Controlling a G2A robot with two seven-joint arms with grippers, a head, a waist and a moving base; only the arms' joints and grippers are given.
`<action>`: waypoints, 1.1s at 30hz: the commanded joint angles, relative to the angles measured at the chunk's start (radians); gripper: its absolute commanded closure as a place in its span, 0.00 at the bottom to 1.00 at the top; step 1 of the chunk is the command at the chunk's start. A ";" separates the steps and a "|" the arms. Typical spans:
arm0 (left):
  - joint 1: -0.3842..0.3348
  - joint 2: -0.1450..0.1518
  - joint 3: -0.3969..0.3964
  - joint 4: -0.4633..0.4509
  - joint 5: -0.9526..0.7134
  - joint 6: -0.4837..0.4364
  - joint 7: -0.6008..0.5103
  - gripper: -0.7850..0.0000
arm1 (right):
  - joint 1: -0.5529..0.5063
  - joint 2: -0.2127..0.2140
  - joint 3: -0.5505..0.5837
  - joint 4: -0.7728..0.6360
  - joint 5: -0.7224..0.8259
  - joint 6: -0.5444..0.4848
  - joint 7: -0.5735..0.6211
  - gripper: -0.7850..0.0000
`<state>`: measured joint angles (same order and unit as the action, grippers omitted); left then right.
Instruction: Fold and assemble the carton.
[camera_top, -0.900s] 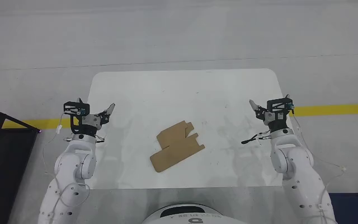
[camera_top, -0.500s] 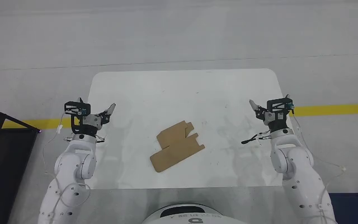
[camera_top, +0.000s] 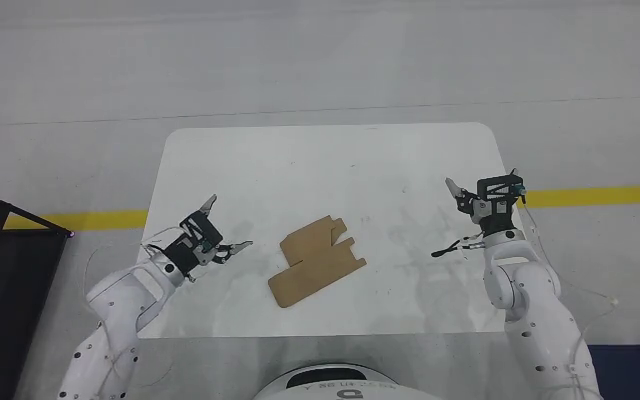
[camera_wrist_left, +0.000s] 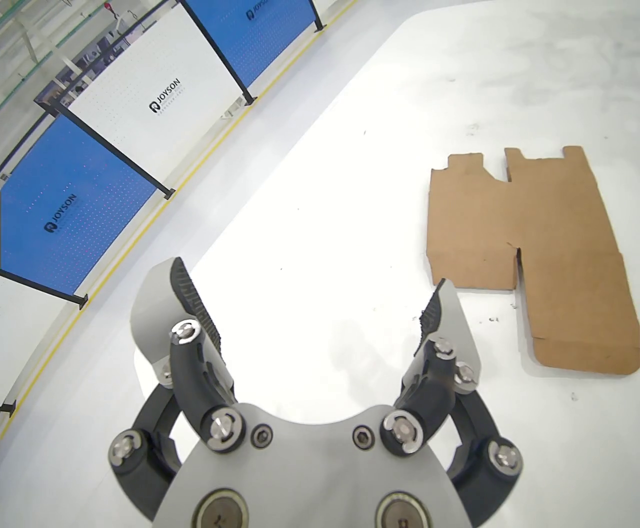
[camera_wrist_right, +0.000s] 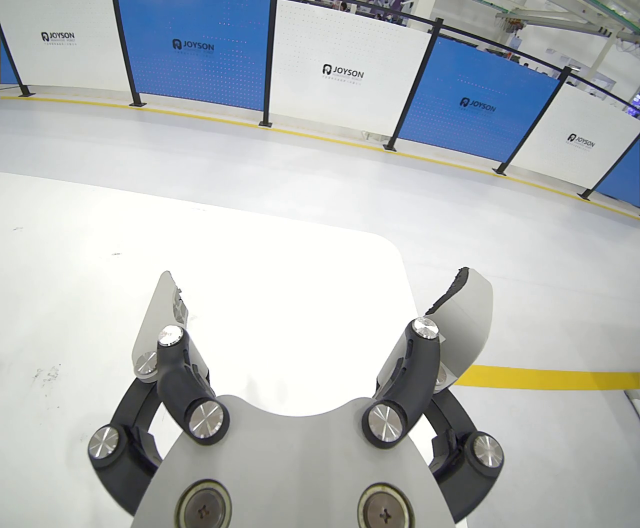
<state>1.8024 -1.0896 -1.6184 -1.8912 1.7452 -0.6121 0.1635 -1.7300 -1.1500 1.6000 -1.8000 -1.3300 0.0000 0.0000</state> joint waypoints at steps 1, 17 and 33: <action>0.013 0.008 0.034 -0.023 0.176 -0.021 0.041 0.00 | 0.000 0.000 0.000 0.000 0.000 0.000 0.000 0.00; 0.113 0.046 0.100 0.059 0.748 0.319 0.370 0.00 | 0.000 0.000 0.000 0.000 0.000 0.000 0.000 0.00; 0.108 0.056 0.210 0.038 0.882 0.328 0.389 0.00 | 0.000 0.000 0.000 0.000 0.000 0.000 0.000 0.00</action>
<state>1.9083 -1.0342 -1.4134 -1.8513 2.6190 -0.2810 0.5512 -1.7300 -1.1500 1.6000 -1.8000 -1.3300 0.0000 0.0000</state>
